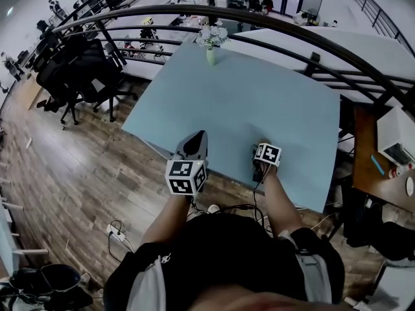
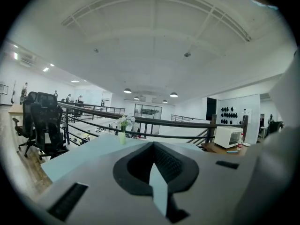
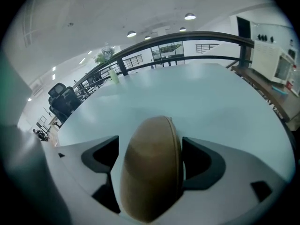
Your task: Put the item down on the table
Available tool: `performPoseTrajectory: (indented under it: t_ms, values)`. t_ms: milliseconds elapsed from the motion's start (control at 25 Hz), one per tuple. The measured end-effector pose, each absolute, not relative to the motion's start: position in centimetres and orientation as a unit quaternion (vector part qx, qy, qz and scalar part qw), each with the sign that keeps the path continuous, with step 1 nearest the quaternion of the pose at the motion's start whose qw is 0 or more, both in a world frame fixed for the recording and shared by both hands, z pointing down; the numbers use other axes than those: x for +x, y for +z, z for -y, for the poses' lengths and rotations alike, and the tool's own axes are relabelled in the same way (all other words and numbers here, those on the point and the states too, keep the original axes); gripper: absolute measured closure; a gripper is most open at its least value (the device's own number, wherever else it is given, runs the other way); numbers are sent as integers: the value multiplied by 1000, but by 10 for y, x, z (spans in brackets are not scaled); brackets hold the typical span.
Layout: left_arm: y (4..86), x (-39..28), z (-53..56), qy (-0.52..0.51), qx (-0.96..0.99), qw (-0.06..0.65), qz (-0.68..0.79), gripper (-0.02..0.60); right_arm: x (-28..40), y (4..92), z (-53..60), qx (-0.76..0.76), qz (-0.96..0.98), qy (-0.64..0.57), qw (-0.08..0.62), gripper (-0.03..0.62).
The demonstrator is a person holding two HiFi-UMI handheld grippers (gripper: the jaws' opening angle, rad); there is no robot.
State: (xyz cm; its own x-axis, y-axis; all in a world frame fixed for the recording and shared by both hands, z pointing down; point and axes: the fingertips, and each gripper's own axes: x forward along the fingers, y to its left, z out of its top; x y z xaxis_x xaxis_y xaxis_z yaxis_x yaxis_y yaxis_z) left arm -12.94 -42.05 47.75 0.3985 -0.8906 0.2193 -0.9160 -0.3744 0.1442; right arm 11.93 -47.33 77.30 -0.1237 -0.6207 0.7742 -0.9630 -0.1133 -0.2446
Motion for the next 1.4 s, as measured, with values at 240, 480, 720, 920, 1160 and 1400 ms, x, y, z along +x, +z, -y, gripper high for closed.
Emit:
performPoseTrajectory:
  t_ms: [240,480,720,920,1160,1400]
  values:
    - [478,-124,419,51,828,121,545,568,125,744,480,646,635,393,160,177]
    - [474,-116,416,43,835,124,535,568,123,686,483,662,653,354,96,270]
    - [469,-102,413,36,840,121,527,568,129,616,483,670,683,288,44,378]
    - [469,-88,410,34,845,121,520,568,138,561,473,682,700,213,10,509]
    - [466,-71,403,30,853,118,508,568,142,500,450,681,721,125,-14,594]
    - [465,-49,399,28,858,118,499,568,151,448,418,666,742,42,-63,594]
